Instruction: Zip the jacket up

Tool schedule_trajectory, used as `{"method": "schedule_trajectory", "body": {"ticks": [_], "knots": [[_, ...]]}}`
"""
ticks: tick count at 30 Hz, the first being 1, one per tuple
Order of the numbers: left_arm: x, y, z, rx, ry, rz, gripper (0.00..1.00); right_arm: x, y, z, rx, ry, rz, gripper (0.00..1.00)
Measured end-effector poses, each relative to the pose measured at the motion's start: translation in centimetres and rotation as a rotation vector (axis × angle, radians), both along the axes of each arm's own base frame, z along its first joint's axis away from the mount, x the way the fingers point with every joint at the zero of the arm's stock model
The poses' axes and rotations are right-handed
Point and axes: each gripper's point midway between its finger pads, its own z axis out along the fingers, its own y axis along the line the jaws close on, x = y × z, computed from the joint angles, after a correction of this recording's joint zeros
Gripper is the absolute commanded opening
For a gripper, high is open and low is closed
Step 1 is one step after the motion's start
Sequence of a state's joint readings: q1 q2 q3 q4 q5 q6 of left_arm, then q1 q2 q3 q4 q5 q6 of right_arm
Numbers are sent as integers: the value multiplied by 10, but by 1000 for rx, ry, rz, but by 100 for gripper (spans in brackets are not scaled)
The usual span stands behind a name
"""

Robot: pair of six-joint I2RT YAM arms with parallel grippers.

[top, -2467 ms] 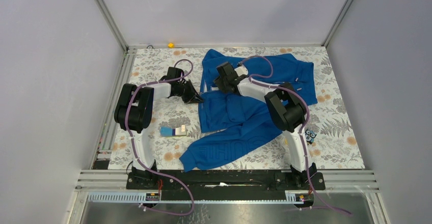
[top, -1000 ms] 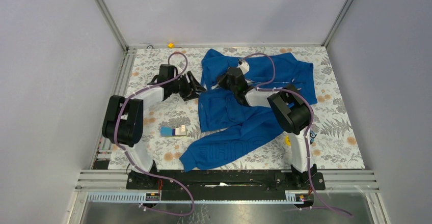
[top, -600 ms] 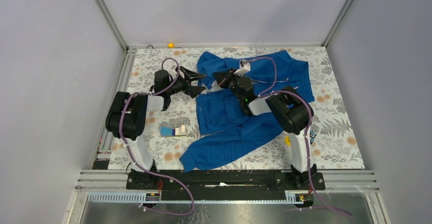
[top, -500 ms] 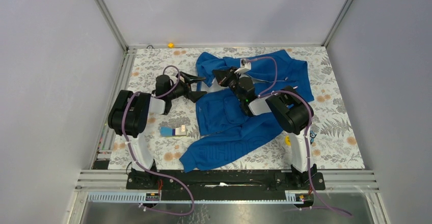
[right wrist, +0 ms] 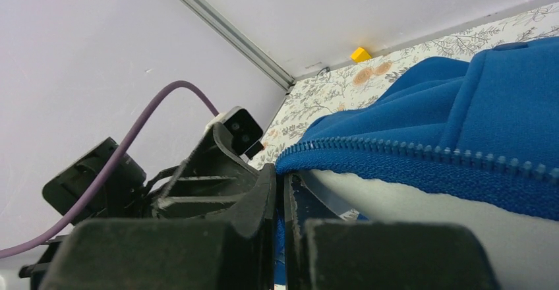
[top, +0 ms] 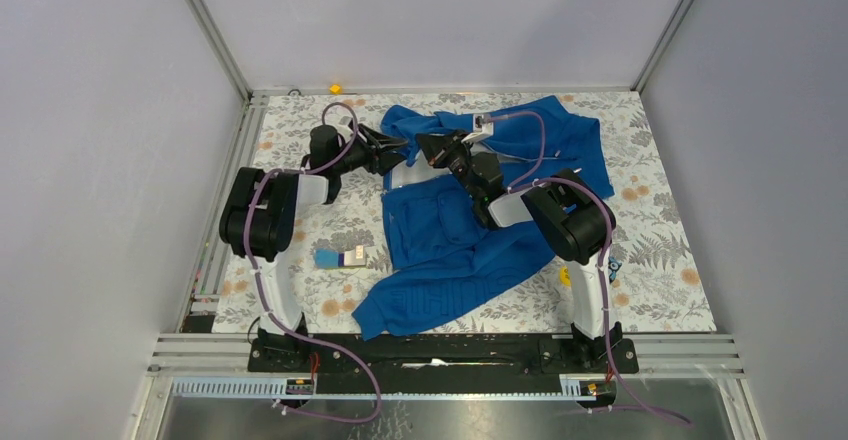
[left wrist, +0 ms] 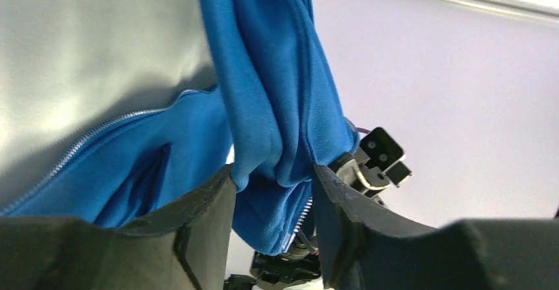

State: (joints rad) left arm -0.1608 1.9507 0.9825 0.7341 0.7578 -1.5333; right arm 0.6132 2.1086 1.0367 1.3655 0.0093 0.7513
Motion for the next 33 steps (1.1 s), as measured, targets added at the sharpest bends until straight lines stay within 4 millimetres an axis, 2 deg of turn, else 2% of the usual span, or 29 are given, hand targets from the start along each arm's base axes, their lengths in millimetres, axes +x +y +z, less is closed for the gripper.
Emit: {"method": "schedule_trajectory", "body": {"ticks": [3, 5, 7, 10, 14, 17, 19, 23, 26, 31, 33], "knots": [[0, -1, -10, 22, -3, -21, 19, -1, -1, -1, 4, 3, 1, 2], [0, 0, -18, 51, 2, -30, 7, -2, -1, -3, 3, 6, 2, 12], [1, 1, -26, 118, -12, -50, 0, -3, -2, -6, 0, 14, 2, 14], [14, 5, -28, 253, -82, -73, 0, -7, -5, -20, -29, 45, 1, 29], [28, 15, -10, 432, -248, -91, 0, -23, -11, -43, -119, 113, 25, 47], [28, 19, 6, 506, -348, -111, 0, -38, -21, -59, -208, 167, 32, 53], [28, 20, 12, 532, -394, -124, 0, -41, -23, -66, -266, 192, 37, 58], [25, 22, 8, 552, -398, -145, 0, -43, -25, -77, -418, 254, 63, 59], [24, 22, 6, 555, -402, -155, 0, -45, -23, -67, -503, 253, 103, 62], [23, 22, 6, 552, -403, -161, 0, -72, -22, -28, -577, 139, 236, 67], [22, 23, 7, 550, -402, -162, 0, -81, -22, -13, -597, 91, 271, 73]]}}
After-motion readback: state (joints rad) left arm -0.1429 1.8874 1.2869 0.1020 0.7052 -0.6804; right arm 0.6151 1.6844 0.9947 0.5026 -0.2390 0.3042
